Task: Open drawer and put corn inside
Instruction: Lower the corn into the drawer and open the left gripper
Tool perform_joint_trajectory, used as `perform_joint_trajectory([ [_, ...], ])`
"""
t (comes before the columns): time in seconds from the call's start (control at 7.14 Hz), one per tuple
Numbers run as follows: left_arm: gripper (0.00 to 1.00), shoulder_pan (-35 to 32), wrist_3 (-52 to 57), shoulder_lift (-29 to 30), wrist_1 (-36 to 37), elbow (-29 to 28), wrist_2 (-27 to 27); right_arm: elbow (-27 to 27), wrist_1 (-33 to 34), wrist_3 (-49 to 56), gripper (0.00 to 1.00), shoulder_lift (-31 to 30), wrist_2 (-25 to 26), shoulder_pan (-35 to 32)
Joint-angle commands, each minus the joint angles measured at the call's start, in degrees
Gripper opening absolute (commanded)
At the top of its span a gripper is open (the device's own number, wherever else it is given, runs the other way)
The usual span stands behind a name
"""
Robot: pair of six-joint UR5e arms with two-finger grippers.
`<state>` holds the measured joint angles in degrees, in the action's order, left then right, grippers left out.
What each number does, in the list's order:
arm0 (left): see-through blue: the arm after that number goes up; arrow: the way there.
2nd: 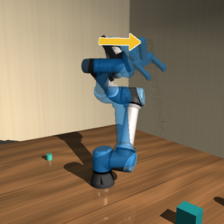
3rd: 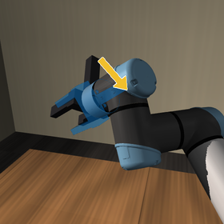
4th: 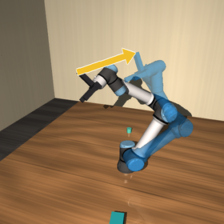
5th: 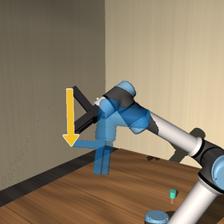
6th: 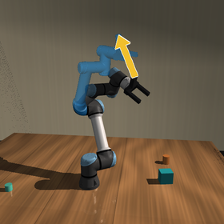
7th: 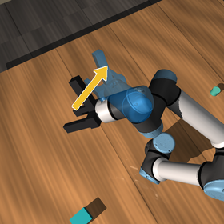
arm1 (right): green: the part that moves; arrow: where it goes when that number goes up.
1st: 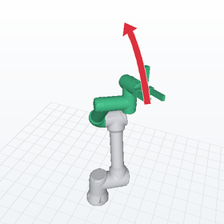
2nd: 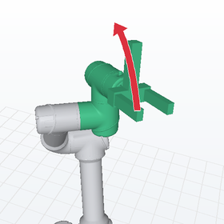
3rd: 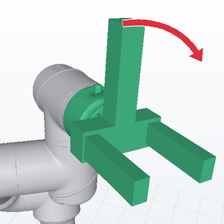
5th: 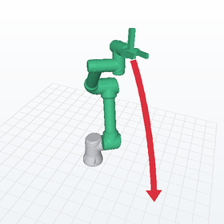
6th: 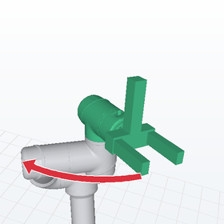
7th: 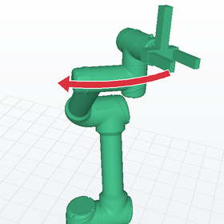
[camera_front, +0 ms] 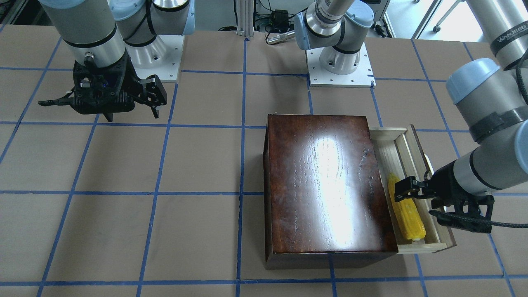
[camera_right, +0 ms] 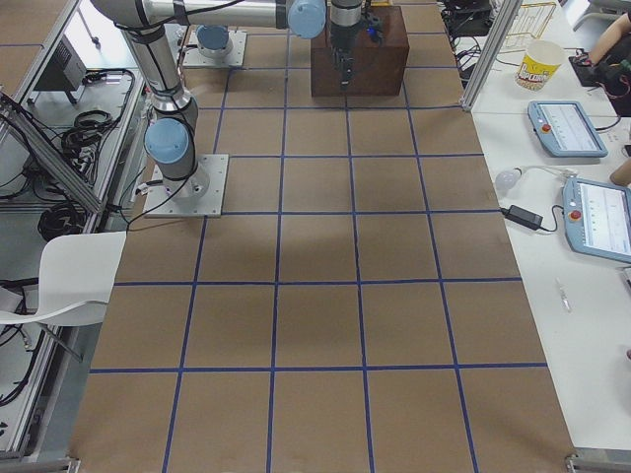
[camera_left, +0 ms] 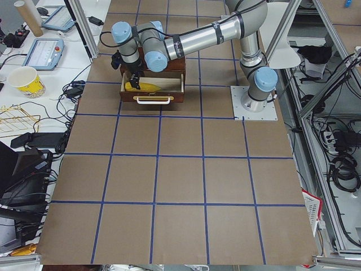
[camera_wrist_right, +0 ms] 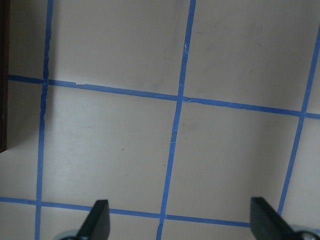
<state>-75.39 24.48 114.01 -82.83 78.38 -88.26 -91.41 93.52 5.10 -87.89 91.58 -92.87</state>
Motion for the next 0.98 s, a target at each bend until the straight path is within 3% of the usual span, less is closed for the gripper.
perform_joint_trajectory([
  [0.0, 1.0, -0.55, -1.88, -1.68, -1.62, -0.76, -1.2, 0.0, 0.0, 0.0, 1.0, 0.0, 0.0, 0.15],
  [0.14, 1.0, -0.81, -8.25, -2.91, -1.2, -1.29, -1.12, 0.0, 0.0, 0.0, 1.0, 0.0, 0.0, 0.15],
  [0.56, 1.0, -6.59, -10.59, -4.85, -1.81, -5.77, -1.03, 0.0, 0.0, 0.0, 1.0, 0.0, 0.0, -0.03],
  [0.84, 1.0, -10.38, -22.82, -5.38, -2.07, -5.52, -0.42, 0.0, 0.0, 0.0, 1.0, 0.0, 0.0, 0.15],
])
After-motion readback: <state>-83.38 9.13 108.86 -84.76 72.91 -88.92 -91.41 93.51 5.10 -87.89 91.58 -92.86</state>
